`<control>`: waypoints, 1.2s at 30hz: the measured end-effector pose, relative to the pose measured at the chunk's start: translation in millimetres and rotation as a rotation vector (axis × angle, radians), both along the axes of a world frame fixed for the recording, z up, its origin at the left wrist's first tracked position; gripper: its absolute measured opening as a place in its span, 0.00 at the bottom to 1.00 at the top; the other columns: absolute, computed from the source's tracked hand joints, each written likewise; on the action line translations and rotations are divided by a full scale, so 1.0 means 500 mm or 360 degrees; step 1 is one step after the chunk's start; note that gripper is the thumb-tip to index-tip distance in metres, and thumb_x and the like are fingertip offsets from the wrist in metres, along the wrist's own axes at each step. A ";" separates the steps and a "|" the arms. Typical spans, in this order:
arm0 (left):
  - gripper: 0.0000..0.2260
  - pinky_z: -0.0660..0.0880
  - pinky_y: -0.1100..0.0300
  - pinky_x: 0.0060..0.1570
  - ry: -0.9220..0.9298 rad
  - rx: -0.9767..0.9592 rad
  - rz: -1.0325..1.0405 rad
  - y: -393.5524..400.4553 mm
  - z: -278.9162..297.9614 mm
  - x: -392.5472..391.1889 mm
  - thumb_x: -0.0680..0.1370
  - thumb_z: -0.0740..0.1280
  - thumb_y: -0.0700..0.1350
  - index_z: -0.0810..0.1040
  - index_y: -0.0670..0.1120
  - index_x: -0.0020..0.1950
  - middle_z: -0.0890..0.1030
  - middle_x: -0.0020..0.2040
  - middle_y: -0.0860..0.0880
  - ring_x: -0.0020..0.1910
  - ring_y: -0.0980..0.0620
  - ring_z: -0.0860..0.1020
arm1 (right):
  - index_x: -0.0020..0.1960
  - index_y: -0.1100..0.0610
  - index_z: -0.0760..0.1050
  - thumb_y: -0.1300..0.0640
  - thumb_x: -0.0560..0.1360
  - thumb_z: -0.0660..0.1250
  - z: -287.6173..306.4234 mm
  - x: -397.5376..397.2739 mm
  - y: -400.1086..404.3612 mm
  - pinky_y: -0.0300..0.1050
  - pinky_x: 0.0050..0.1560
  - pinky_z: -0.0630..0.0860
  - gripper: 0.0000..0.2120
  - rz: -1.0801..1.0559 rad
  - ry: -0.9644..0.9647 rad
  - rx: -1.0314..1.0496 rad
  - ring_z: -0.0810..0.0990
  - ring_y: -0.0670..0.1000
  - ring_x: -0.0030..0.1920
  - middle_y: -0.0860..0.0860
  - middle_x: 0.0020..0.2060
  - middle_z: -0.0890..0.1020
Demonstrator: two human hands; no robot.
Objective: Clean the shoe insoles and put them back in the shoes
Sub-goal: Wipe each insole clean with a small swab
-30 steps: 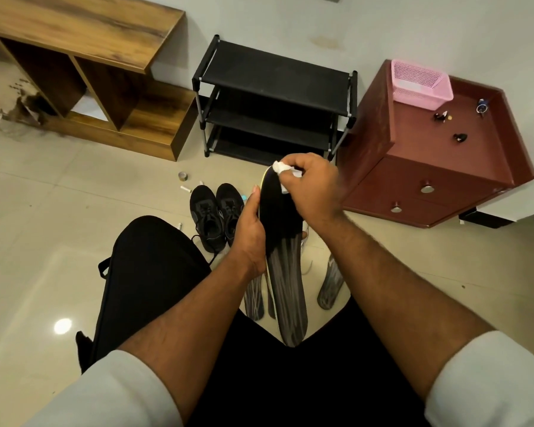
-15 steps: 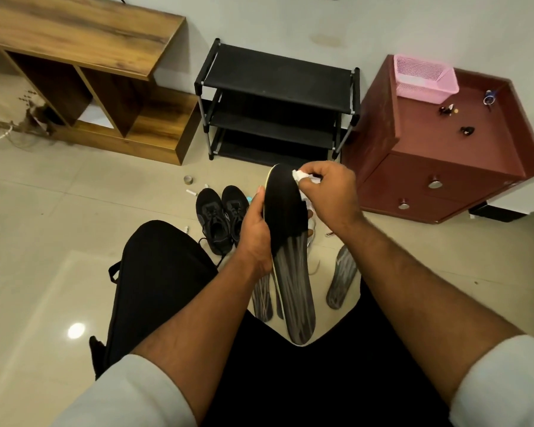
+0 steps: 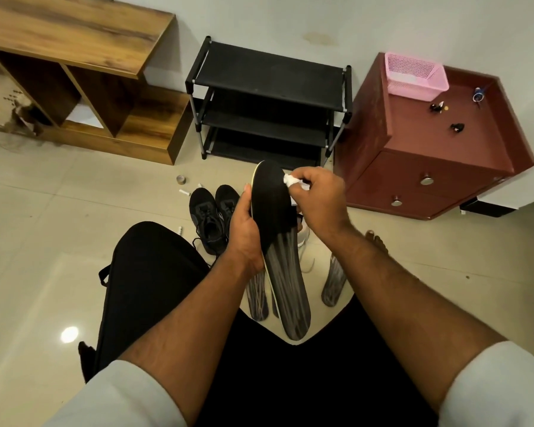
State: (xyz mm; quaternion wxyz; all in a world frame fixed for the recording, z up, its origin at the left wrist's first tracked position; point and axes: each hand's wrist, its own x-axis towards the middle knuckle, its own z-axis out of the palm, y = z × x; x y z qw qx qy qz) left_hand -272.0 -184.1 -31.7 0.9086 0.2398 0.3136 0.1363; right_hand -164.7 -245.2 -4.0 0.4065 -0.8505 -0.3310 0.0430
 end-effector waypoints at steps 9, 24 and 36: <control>0.28 0.75 0.49 0.62 0.0041 -0.0020 0.0147 0.021 -0.003 -0.008 0.79 0.57 0.63 0.82 0.42 0.61 0.82 0.57 0.39 0.58 0.43 0.81 | 0.51 0.58 0.82 0.60 0.73 0.70 -0.008 -0.079 -0.005 0.46 0.51 0.77 0.07 0.0472 -0.0048 0.0022 0.78 0.45 0.44 0.50 0.43 0.82; 0.35 0.81 0.54 0.50 -0.0047 -0.0073 0.0084 0.020 -0.002 -0.002 0.77 0.53 0.70 0.85 0.43 0.54 0.84 0.53 0.41 0.52 0.45 0.84 | 0.51 0.58 0.82 0.59 0.74 0.70 -0.018 -0.083 -0.024 0.38 0.49 0.75 0.08 0.0441 -0.0092 -0.0059 0.78 0.46 0.45 0.52 0.45 0.82; 0.29 0.77 0.51 0.55 -0.0070 -0.0064 0.0262 0.033 -0.005 -0.001 0.78 0.55 0.63 0.81 0.40 0.60 0.81 0.57 0.40 0.52 0.43 0.79 | 0.52 0.57 0.82 0.61 0.73 0.69 -0.016 -0.124 -0.035 0.28 0.48 0.72 0.09 0.0453 0.0100 -0.0104 0.78 0.42 0.44 0.48 0.45 0.82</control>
